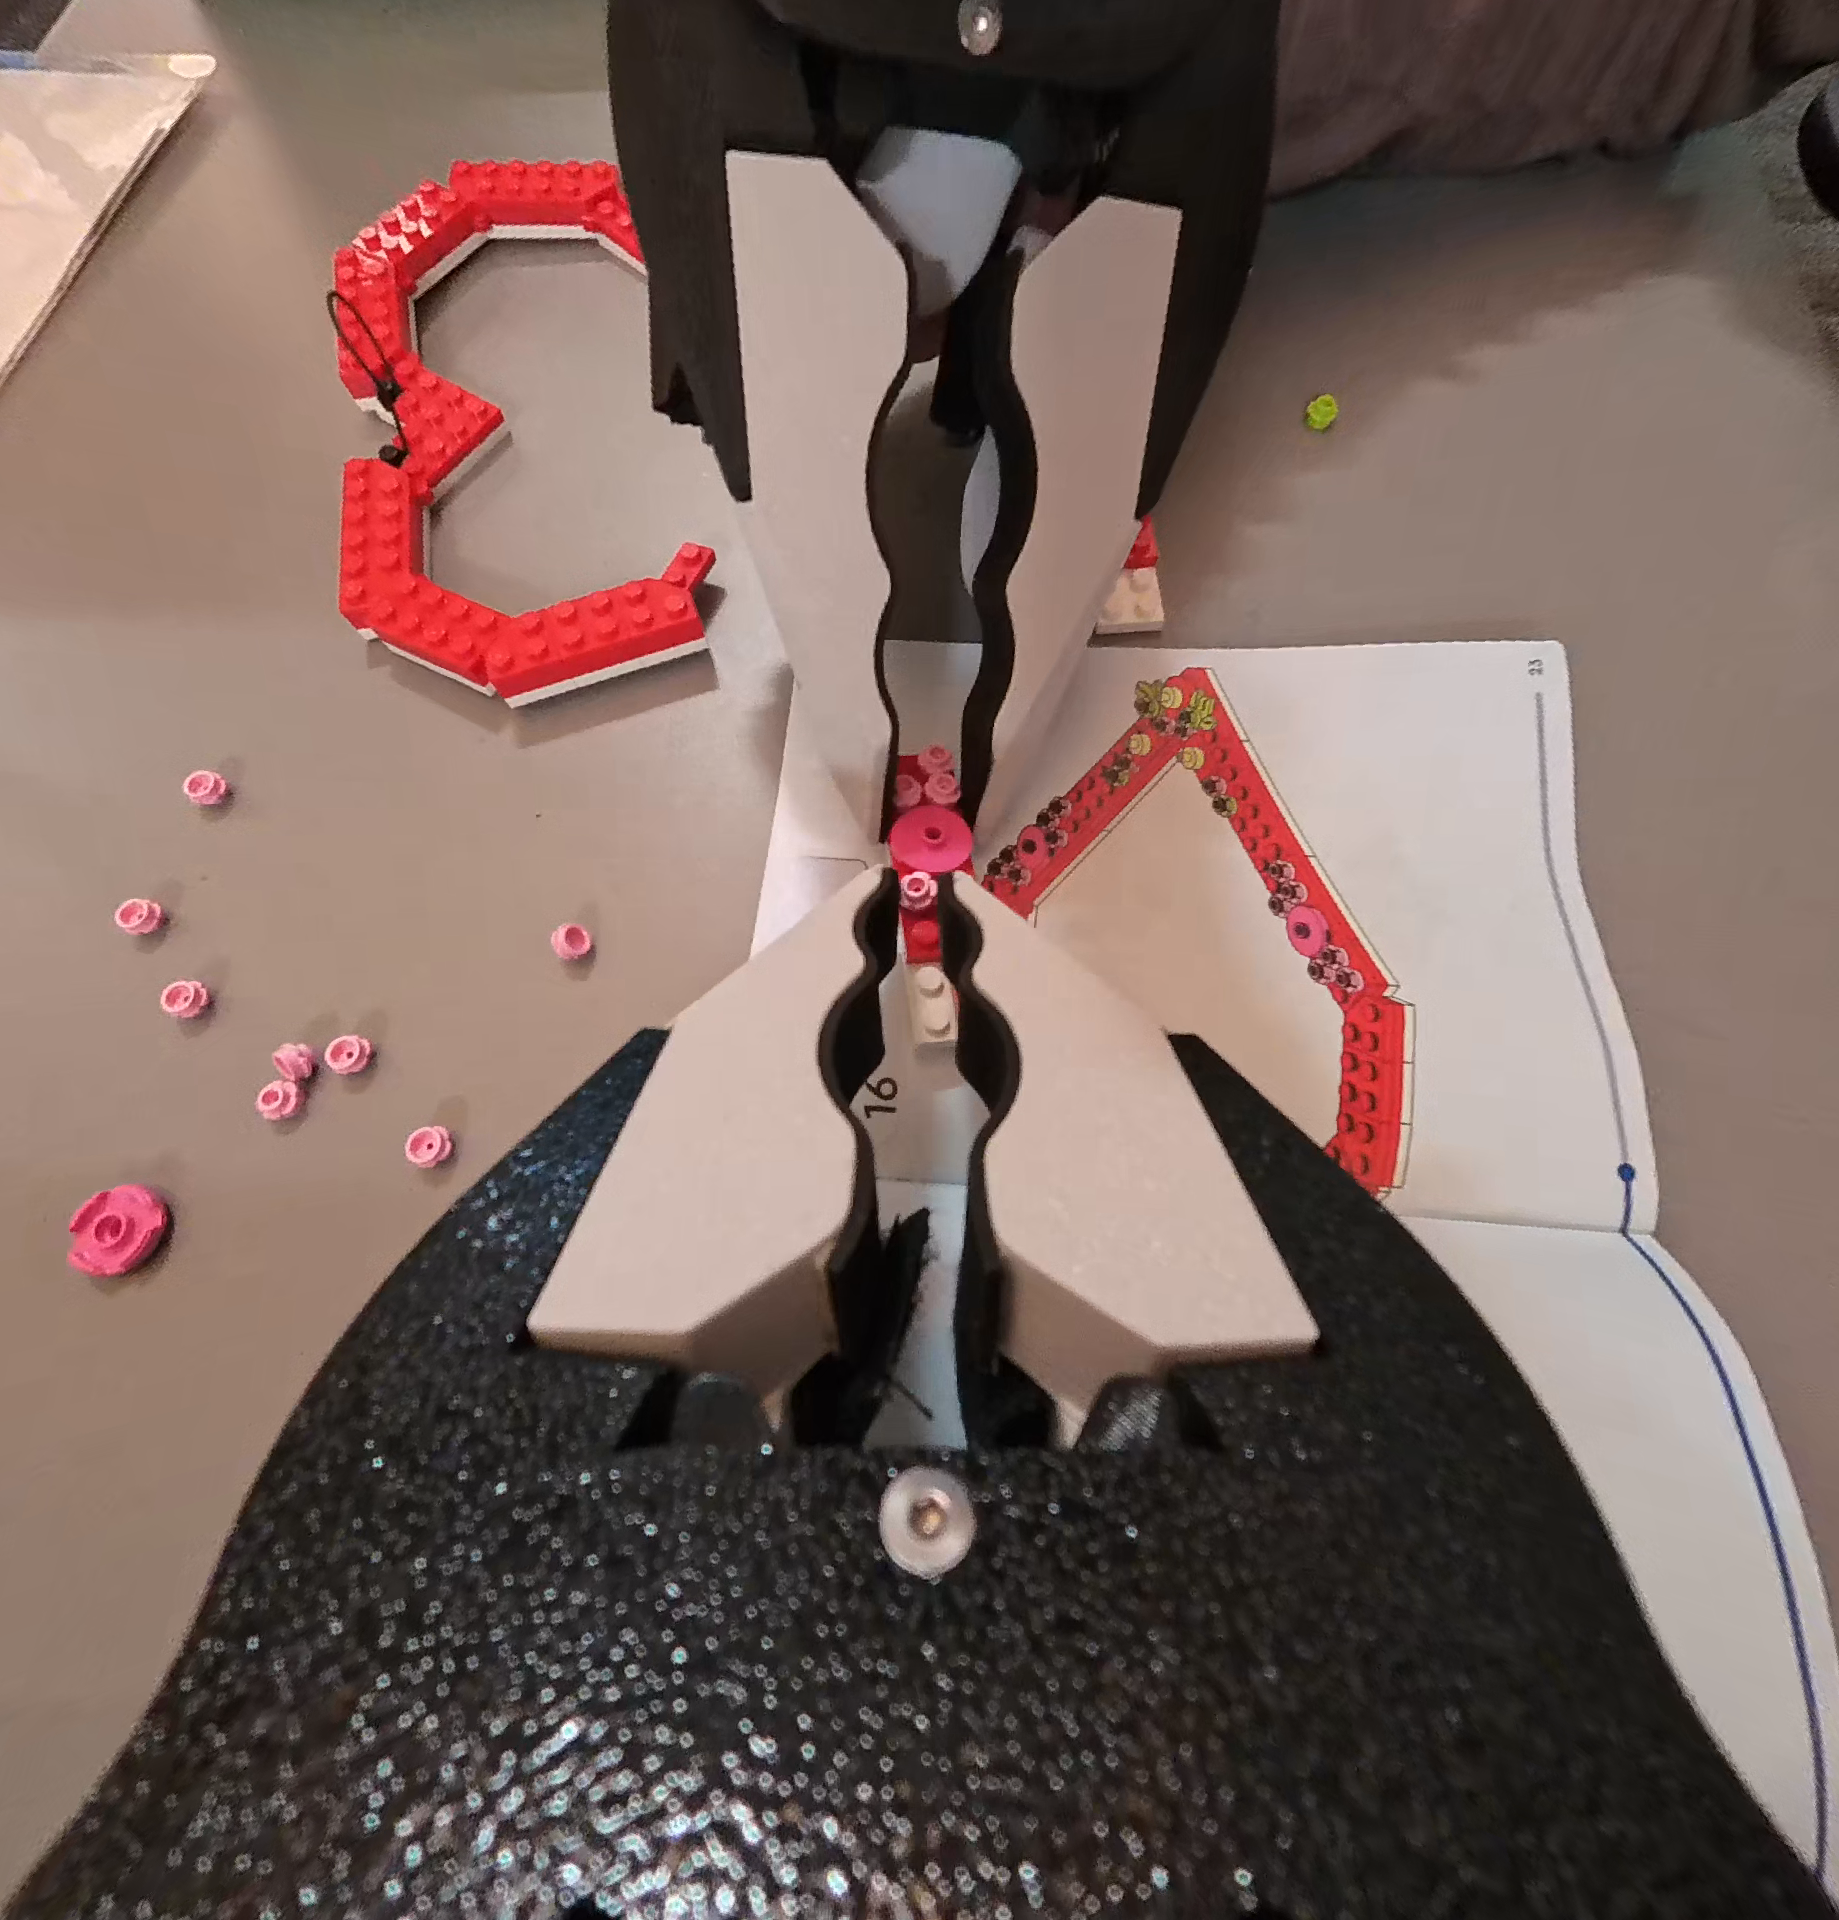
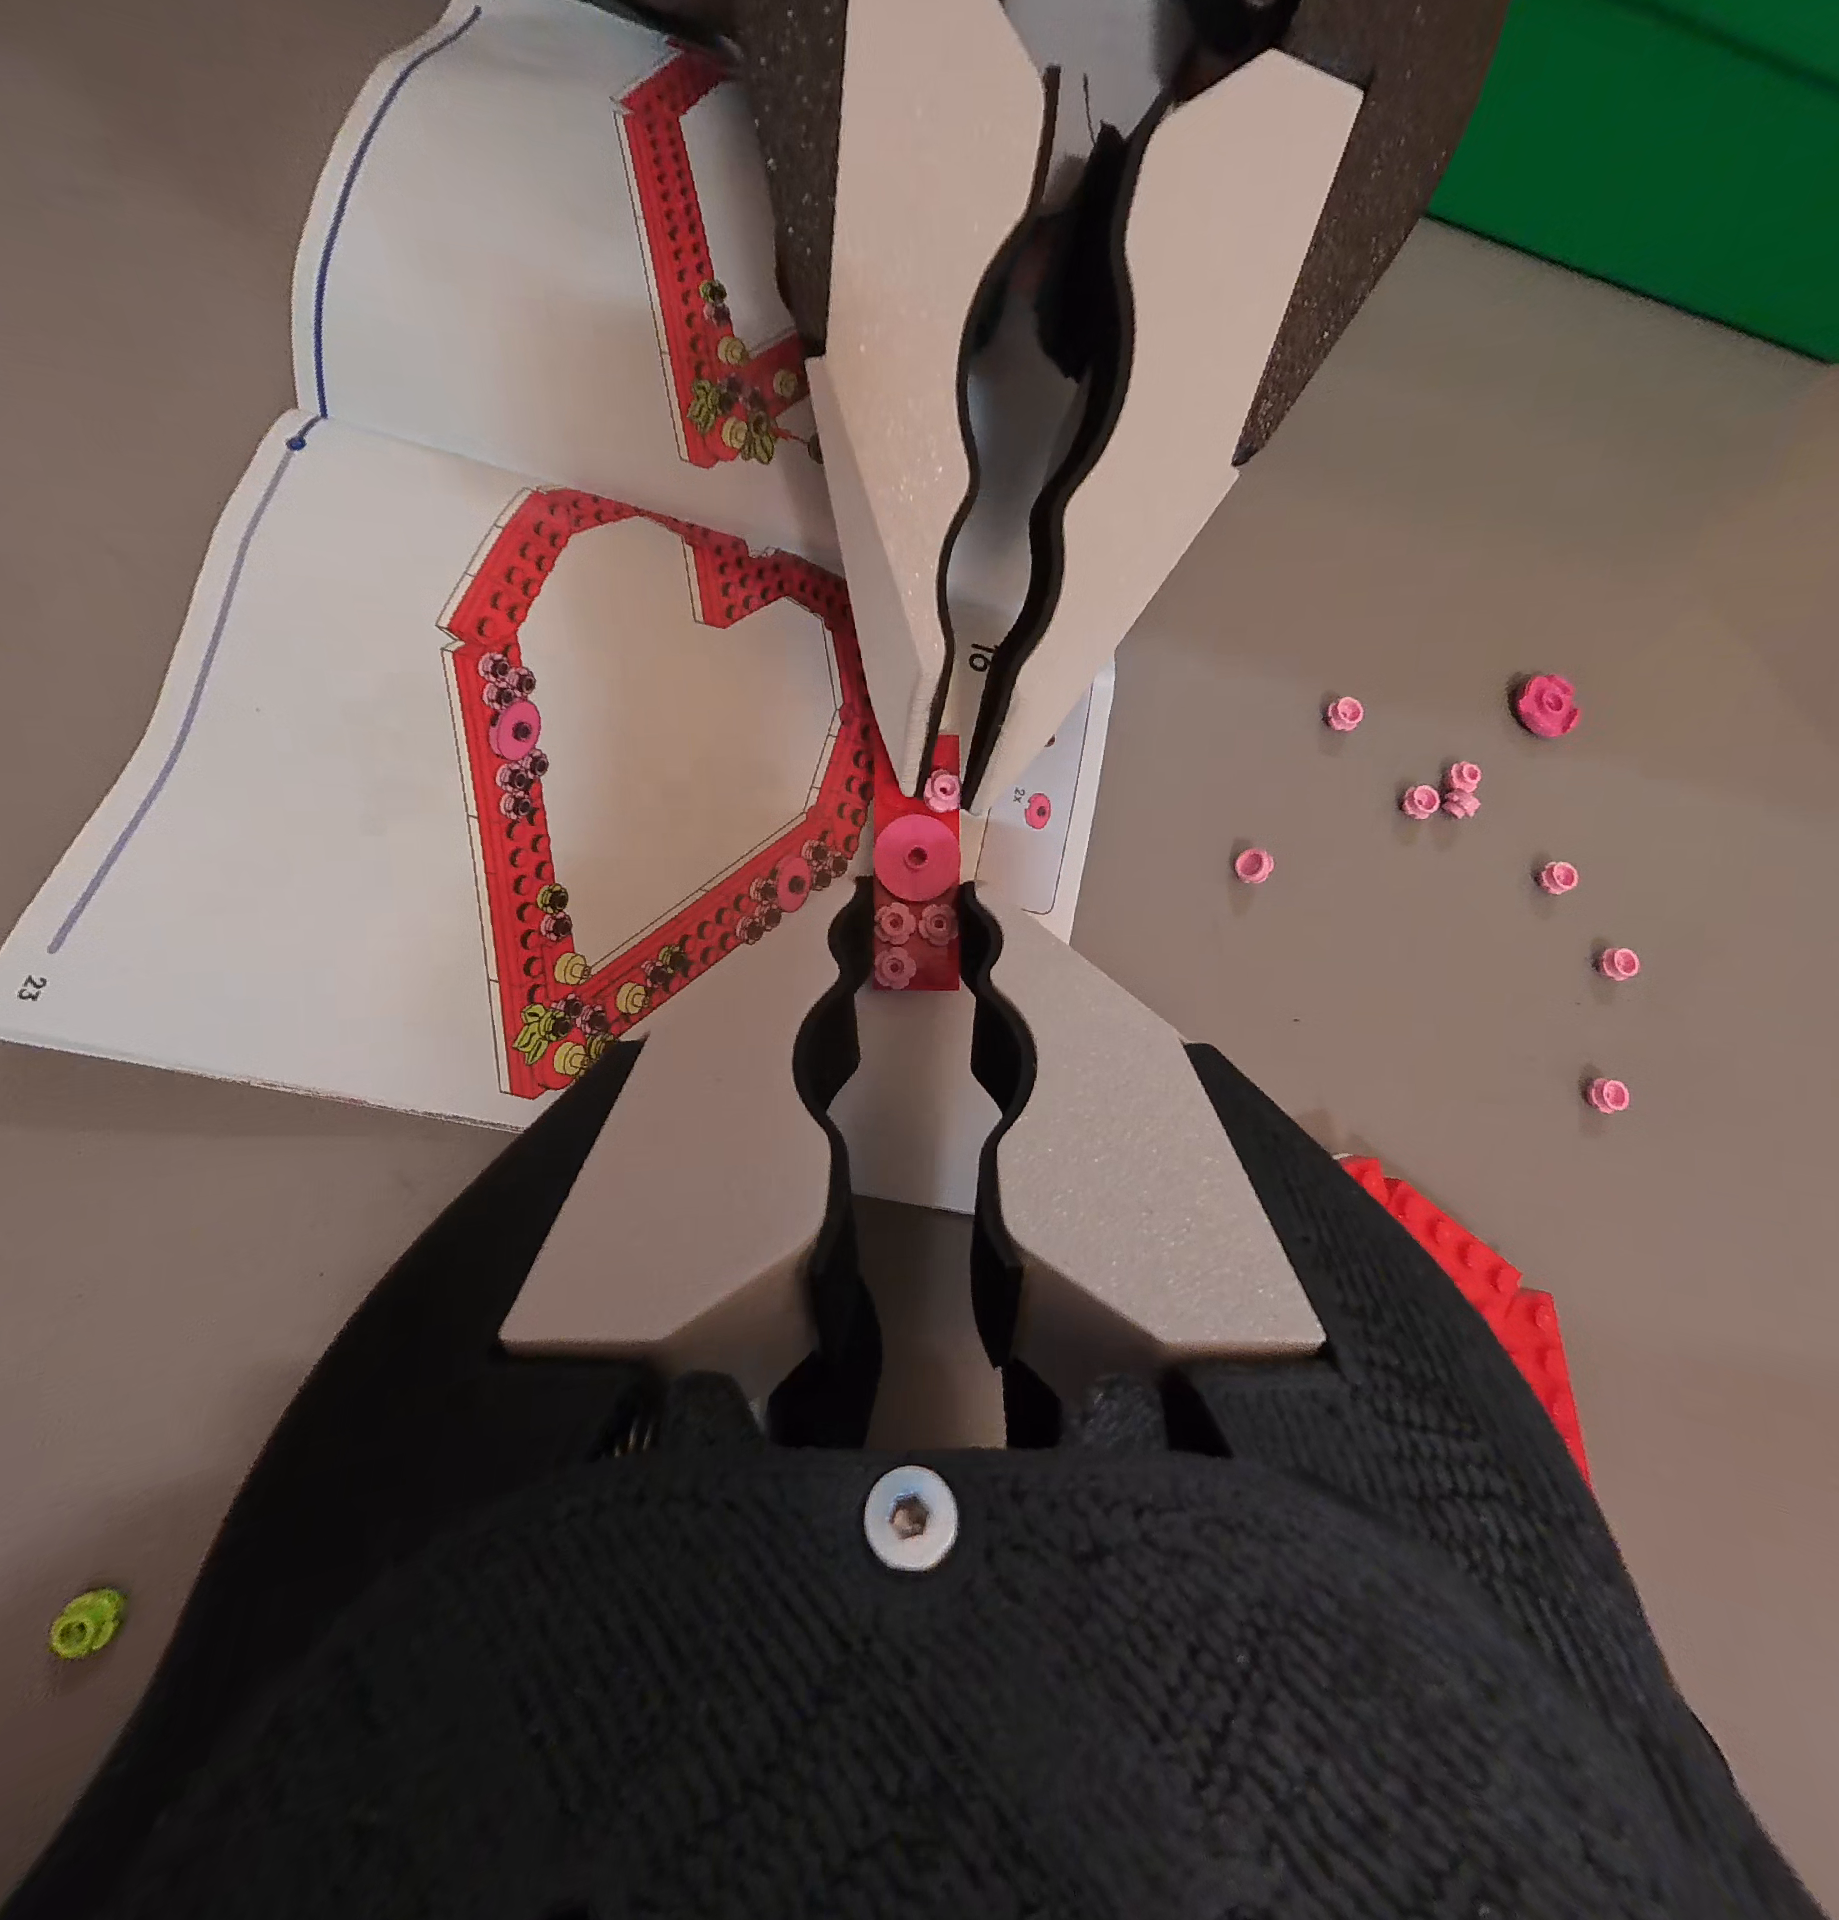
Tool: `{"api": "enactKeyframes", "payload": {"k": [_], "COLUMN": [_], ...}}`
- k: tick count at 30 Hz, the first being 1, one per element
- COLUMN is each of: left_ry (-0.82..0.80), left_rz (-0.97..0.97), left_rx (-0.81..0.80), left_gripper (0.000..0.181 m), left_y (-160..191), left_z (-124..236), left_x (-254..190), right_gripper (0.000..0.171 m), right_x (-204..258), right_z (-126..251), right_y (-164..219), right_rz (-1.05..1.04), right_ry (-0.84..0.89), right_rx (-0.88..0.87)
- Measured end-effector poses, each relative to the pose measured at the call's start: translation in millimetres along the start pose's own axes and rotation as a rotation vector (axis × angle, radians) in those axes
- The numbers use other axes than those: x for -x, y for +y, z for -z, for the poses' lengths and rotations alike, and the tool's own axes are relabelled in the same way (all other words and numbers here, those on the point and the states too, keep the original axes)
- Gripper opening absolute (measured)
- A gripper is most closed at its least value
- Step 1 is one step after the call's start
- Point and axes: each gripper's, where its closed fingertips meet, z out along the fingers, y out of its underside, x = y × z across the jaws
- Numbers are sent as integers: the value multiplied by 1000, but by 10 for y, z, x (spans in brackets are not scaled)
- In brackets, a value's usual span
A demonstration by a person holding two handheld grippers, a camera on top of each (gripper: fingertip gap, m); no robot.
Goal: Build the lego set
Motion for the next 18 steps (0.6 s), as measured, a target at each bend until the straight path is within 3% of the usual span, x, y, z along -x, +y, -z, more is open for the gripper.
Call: {"api": "enactKeyframes", "payload": {"k": [1,18], "left_ry": [0,13], "left_rz": [1,24], "left_rx": [0,5], "left_gripper": [4,12], "left_y": [0,-6], "left_z": [0,5], "left_x": [1,-11], "right_gripper": [14,14], "right_x": [-3,-13], "right_z": [-2,12], "right_y": [7,-6], "right_rz": [3,-4], "right_ry": [1,4], "right_rx": [2,9]}}
